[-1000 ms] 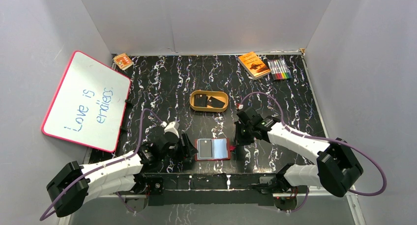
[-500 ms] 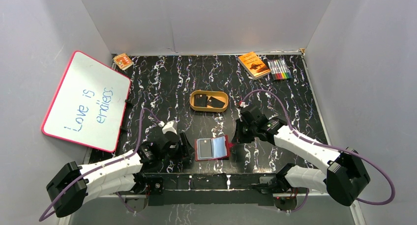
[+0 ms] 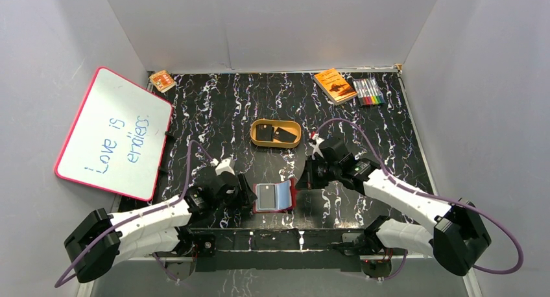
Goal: Put the credit cards into the card holder
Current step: Close the card holder at the center of the board.
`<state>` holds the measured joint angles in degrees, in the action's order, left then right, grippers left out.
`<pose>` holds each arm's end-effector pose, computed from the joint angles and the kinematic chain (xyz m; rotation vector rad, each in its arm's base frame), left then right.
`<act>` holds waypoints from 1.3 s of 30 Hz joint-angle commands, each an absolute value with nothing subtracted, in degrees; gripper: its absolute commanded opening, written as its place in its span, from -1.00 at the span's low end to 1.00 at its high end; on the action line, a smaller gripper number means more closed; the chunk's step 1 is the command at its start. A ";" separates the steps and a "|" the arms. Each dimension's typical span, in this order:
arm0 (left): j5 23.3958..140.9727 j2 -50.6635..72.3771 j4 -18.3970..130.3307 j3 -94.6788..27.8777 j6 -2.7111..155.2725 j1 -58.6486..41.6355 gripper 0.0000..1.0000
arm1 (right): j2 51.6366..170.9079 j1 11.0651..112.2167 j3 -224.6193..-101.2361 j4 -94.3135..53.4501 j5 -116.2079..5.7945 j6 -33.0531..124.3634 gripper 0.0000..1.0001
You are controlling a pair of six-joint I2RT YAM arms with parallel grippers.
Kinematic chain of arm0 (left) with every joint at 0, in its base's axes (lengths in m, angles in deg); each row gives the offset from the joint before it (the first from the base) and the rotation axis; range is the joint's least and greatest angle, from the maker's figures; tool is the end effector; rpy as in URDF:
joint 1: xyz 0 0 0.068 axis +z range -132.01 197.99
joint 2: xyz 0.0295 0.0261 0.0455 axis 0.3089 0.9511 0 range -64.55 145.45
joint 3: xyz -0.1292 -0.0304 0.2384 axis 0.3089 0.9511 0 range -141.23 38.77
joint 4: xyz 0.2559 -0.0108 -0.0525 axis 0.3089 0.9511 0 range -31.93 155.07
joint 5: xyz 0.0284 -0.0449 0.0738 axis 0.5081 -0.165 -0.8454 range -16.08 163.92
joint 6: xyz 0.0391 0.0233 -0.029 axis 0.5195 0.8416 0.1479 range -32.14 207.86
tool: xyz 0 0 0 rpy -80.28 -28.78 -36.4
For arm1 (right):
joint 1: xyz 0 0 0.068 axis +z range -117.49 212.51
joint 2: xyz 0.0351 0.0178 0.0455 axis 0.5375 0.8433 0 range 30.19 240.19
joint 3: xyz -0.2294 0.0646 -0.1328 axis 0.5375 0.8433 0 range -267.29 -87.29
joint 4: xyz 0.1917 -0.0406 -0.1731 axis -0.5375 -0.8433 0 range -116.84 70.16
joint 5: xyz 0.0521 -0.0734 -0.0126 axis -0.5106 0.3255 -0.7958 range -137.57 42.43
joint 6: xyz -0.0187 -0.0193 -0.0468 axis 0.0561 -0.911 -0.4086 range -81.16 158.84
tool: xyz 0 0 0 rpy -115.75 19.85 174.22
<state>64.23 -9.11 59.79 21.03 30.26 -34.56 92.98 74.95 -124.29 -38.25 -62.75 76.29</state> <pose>0.1172 -0.1433 0.1593 -0.2004 2.3775 -0.8079 0.1588 0.1578 0.2201 -0.2522 2.5202 0.9442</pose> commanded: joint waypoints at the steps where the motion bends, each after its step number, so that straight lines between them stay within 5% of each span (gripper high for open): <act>1: 63.26 -6.80 62.73 20.27 30.57 -34.08 -0.05 | 94.62 74.79 -125.50 -27.15 -69.65 78.76 -1.00; 7: 62.35 -3.60 65.25 19.18 30.50 -34.01 -0.63 | 98.63 75.58 -125.76 -17.96 -73.26 81.94 -1.00; 11: 62.15 -4.45 65.04 19.45 30.54 -33.95 -0.82 | 101.21 76.49 -127.04 -14.78 -74.11 82.79 -1.00; 39: 54.79 -15.69 75.00 20.37 24.92 -33.45 -0.94 | 123.94 91.76 -136.35 -0.69 -79.64 82.87 -1.00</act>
<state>59.73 -12.26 69.08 20.44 28.22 -33.86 121.59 90.58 -132.88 -4.22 -76.69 84.07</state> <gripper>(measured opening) 0.032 0.031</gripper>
